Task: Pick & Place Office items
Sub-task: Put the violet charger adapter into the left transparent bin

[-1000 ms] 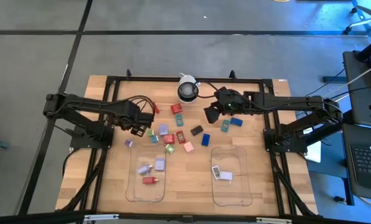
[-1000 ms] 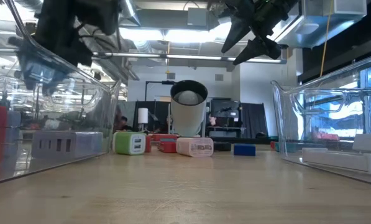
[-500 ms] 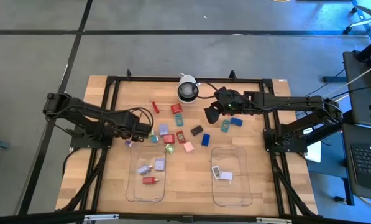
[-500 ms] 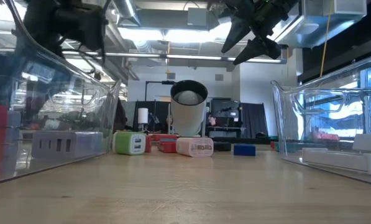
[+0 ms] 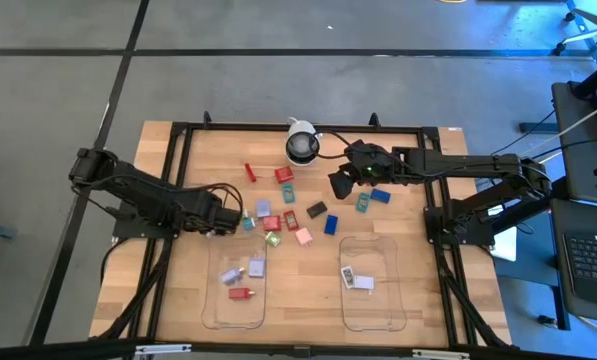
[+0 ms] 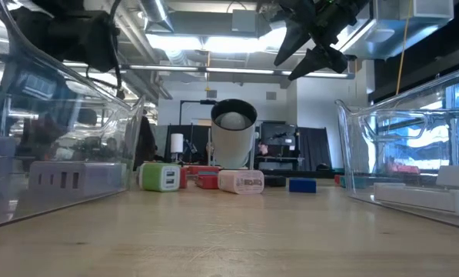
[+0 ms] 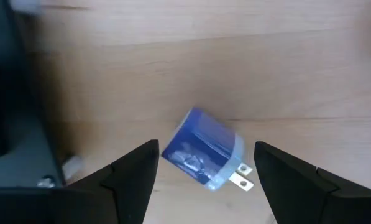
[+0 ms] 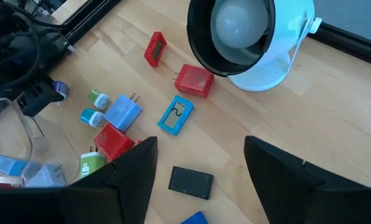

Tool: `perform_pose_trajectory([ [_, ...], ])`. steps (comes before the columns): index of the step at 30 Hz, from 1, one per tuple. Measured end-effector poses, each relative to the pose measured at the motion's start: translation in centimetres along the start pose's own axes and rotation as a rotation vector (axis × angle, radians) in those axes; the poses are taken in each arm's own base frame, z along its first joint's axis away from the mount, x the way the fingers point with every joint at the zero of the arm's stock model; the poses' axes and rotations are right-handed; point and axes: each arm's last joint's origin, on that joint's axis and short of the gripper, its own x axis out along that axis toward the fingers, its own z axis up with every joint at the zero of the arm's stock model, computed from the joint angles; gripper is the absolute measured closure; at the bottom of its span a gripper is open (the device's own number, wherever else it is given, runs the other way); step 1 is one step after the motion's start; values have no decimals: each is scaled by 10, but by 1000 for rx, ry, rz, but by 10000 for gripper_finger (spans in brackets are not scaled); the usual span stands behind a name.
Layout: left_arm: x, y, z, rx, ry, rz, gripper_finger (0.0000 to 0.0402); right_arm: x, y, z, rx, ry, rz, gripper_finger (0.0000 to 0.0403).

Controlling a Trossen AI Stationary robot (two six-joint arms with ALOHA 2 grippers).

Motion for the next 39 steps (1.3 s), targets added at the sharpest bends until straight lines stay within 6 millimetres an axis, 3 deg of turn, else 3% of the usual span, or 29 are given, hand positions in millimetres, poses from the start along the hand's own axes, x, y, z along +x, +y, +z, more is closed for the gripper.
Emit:
perform_pose_trajectory([
  [5, 10, 2, 0, -3, -2, -22, 151, 0, 0, 0, 0, 0, 0, 159],
  [13, 11, 2, 0, 7, -25, -29, 201, 0, 0, 0, 1, -3, -3, 159],
  [27, 9, 2, 2, 32, -87, -43, 203, 0, 0, 0, 1, -5, -6, 159],
  [34, -4, 6, 8, -20, -214, -138, 203, 0, 0, 0, 2, -5, -6, 159],
  [39, -33, 5, 13, -18, -359, -294, 203, 0, 0, 0, 3, -5, -6, 159],
])
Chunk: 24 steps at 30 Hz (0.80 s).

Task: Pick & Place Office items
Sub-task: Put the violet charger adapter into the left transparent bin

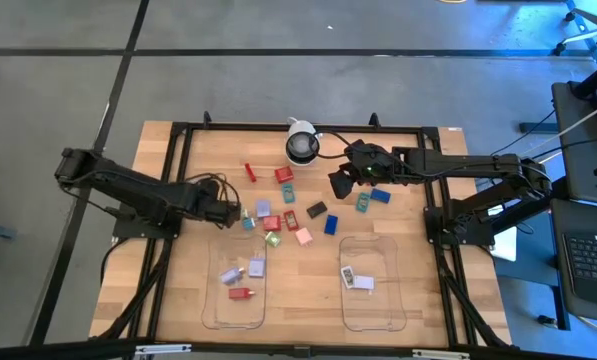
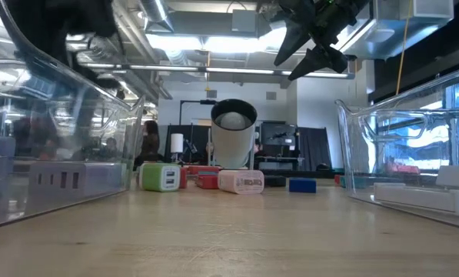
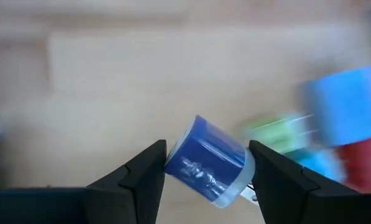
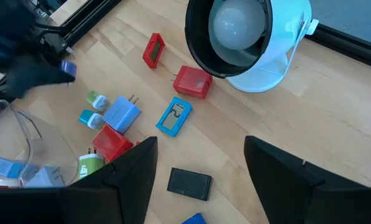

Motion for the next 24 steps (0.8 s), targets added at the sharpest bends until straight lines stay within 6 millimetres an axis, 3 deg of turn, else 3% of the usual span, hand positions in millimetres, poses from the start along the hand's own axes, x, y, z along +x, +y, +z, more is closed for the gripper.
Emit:
perform_pose_trajectory([
  [7, -54, -39, 15, 80, -214, -392, 202, 0, 0, 0, 0, 0, 0, 159],
  [15, -110, -86, 5, 294, -385, -838, 202, 0, 0, 0, 1, -1, 0, 159],
  [24, -136, -93, -24, 380, -359, -1073, 202, 0, 0, 0, 5, -1, 1, 159],
])
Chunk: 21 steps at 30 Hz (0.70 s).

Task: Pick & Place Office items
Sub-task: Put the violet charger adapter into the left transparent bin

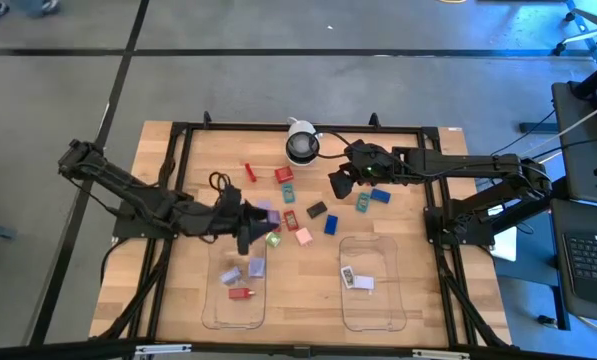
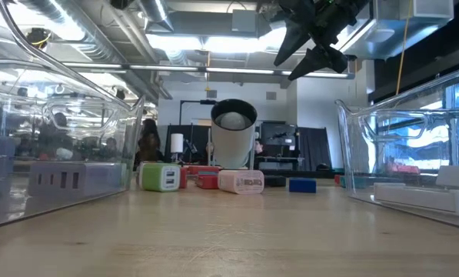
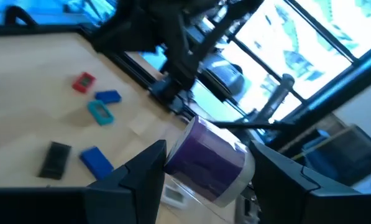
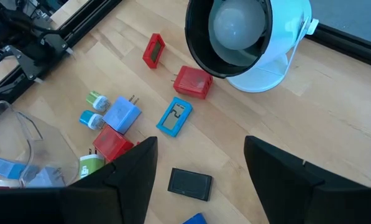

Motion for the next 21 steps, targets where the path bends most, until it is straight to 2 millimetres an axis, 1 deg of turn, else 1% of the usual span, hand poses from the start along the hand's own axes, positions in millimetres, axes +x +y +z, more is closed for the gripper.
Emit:
perform_pose_trajectory([
  [7, -1, -14, -29, -76, 67, -27, 202, 0, 0, 0, -1, 0, 0, 159],
  [14, 0, -24, -62, -228, 150, -36, 202, 0, 0, 0, -37, 9, 11, 159],
  [18, 3, -34, -75, -314, 149, -97, 202, 0, 1, -1, -52, 39, 51, 159],
  [21, 4, -41, -83, -329, 156, -120, 202, 0, 2, -2, -57, 62, 81, 159],
])
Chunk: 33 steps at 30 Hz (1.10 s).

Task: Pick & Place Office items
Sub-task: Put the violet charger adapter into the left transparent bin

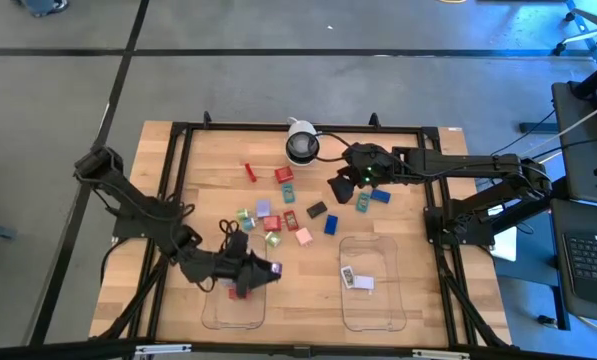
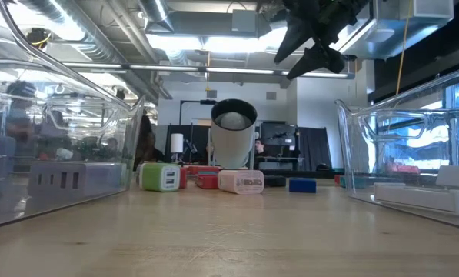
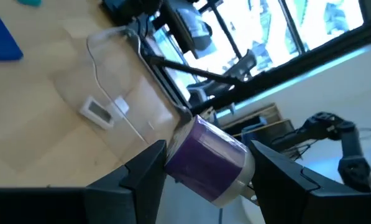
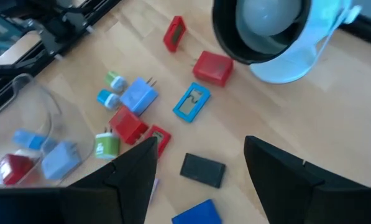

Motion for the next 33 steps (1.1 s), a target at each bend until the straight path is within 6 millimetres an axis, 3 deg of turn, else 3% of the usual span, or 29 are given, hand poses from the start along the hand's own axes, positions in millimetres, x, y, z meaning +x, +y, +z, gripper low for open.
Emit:
perform_pose_trajectory([
  [8, 19, -29, -16, 91, 126, 111, 203, 0, 1, -1, -27, 37, 53, 159],
  [16, 21, -43, -14, 173, 278, 457, 201, 0, 2, -1, -31, 39, 55, 159],
  [20, 18, -36, -16, 143, 351, 607, 201, 0, 2, -1, -32, 38, 55, 159],
  [28, 16, -1, -34, 77, 519, 985, 200, 0, 2, -1, -33, 37, 55, 159],
  [33, 26, 12, -46, 76, 614, 1061, 200, 0, 2, -1, -33, 36, 52, 159],
])
